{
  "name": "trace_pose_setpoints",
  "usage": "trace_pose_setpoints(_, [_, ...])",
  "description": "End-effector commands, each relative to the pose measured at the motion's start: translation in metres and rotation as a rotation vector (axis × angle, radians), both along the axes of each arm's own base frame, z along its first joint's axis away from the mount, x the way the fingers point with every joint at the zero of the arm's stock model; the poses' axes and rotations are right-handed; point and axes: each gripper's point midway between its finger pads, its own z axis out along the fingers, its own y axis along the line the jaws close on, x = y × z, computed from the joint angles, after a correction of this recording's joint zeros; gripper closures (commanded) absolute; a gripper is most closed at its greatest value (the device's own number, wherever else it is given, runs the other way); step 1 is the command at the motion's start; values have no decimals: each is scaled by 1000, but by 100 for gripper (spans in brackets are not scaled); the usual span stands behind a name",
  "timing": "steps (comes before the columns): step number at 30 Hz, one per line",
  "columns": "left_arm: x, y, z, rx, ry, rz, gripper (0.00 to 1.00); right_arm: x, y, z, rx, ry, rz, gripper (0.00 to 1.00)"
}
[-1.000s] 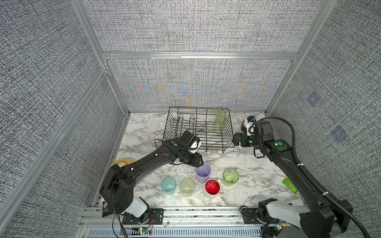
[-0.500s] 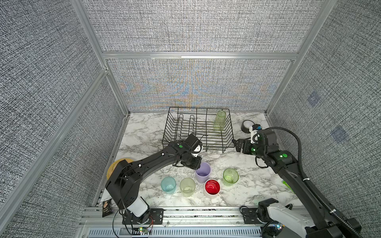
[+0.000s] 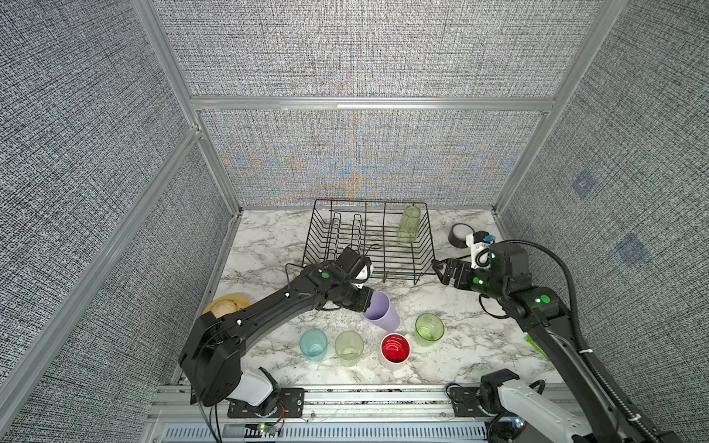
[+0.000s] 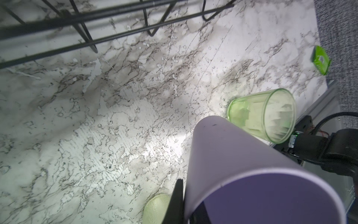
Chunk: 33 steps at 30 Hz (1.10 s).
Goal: Load cups into a dish rack
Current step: Pick up the cup from the center of the table.
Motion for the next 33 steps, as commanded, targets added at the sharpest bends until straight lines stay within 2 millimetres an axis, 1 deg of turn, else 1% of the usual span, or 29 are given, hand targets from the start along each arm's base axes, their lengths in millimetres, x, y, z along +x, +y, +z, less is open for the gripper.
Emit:
trace_pose_setpoints(1, [8,-8,25,-95,-16,50,100,-10,22,9,160,25,69,1])
trace_pose_setpoints(4, [12,-22,52,-222,-27,47,100,-20,34,16,245,45,114,1])
trace_pose_setpoints(7, [20,-31,75,-329,-36,56,100,-30,46,23,352,87,161,1])
trace_pose_setpoints(10, [31,-41,97,-462,-23,74,100,-31,52,25,452,138,140,1])
trace_pose_setpoints(13, [38,-51,116,-587,-5,81,100,-27,54,20,525,152,110,1])
trace_pose_setpoints(15, [43,-56,120,-617,-12,86,100,-22,52,16,548,147,78,1])
trace_pose_setpoints(17, [47,-59,119,-637,-3,96,100,-19,50,14,564,161,53,1])
trace_pose_setpoints(20, [50,-67,121,-688,24,92,100,-14,49,17,622,186,26,1])
trace_pose_setpoints(22, [50,-75,126,-743,59,78,100,-10,55,29,710,165,57,1])
trace_pose_setpoints(24, [49,-84,132,-805,103,48,100,-7,60,46,828,116,99,1])
trace_pose_setpoints(26, [49,-91,137,-852,138,34,100,-6,62,63,939,56,132,1])
trace_pose_setpoints(27, [50,-92,140,-873,148,32,100,-4,60,69,984,37,132,1])
trace_pose_setpoints(30, [52,-93,145,-900,145,42,100,-1,58,75,1043,25,120,1])
trace_pose_setpoints(33, [53,-92,146,-896,132,48,100,0,57,77,1038,7,119,1])
